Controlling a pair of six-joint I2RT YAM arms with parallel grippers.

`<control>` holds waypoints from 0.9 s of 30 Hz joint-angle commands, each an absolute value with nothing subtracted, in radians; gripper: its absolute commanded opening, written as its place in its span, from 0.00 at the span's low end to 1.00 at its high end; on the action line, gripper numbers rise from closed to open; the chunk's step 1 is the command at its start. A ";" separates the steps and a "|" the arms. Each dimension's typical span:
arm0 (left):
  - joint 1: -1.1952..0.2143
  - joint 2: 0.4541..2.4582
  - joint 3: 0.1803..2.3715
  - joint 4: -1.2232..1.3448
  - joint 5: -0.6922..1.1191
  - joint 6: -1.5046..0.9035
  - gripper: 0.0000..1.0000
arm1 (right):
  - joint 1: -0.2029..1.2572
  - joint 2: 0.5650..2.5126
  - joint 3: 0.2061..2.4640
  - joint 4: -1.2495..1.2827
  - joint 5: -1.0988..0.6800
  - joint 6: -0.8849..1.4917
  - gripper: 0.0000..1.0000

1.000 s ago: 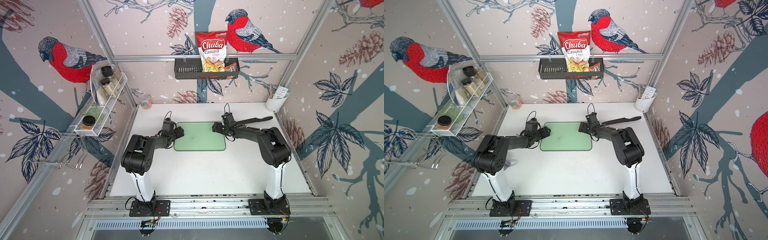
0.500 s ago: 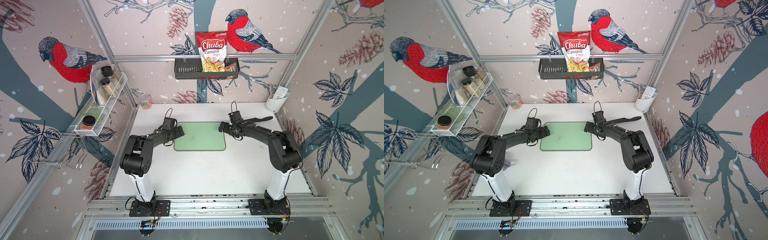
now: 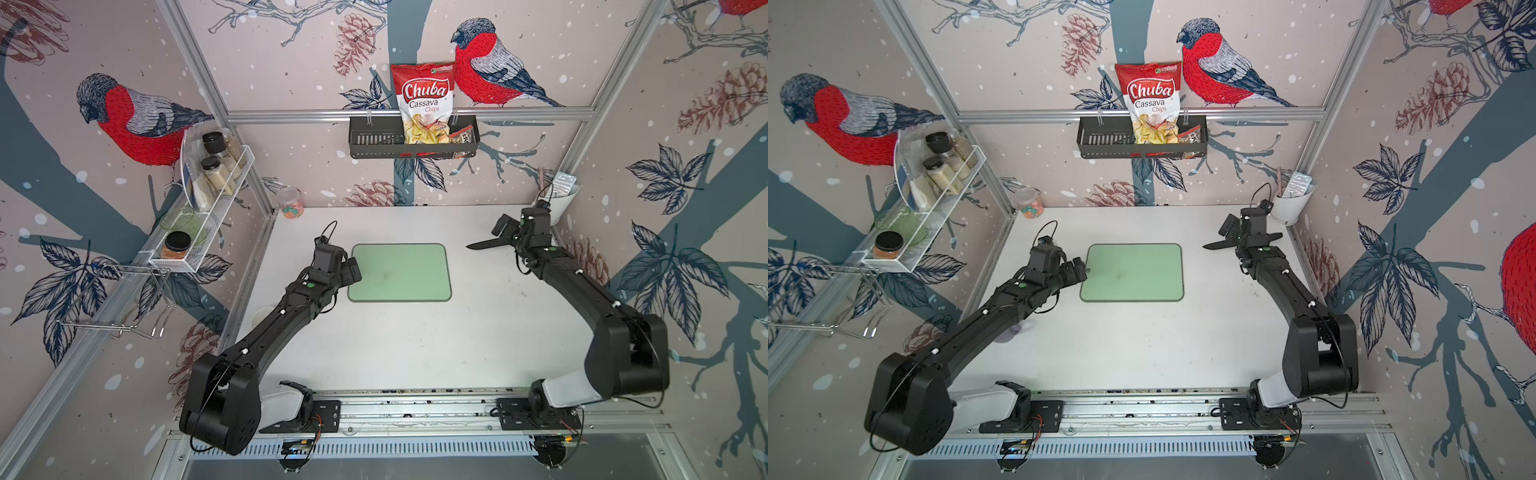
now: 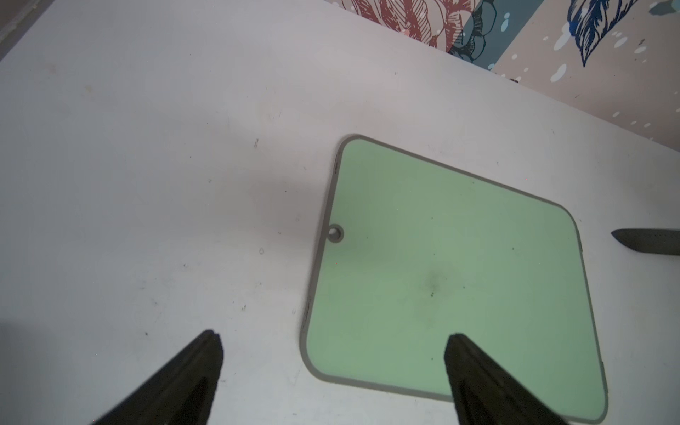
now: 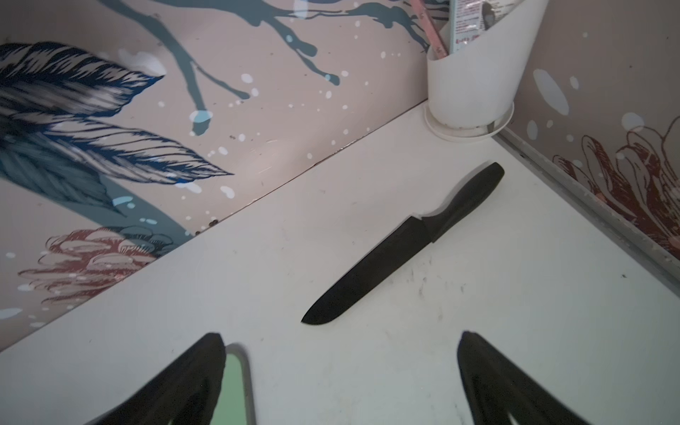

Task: Align the knife with the edge of the cutting board
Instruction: Adjust the knife at the center of the board.

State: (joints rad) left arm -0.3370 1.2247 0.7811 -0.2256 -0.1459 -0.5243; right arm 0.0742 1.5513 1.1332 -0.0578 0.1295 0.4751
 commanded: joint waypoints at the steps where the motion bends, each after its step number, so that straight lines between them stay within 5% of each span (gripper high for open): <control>1: -0.350 1.161 0.710 -0.198 -0.066 -0.525 0.96 | -0.013 1.660 1.220 -0.054 -0.152 0.418 1.00; 12: -0.374 0.963 0.562 -0.339 -0.134 -0.527 0.96 | -0.048 2.223 1.904 -0.639 -0.085 0.061 1.00; 27: -0.374 0.927 0.530 -0.322 -0.213 -0.537 0.96 | -0.089 2.485 2.212 -0.690 -0.051 0.112 1.00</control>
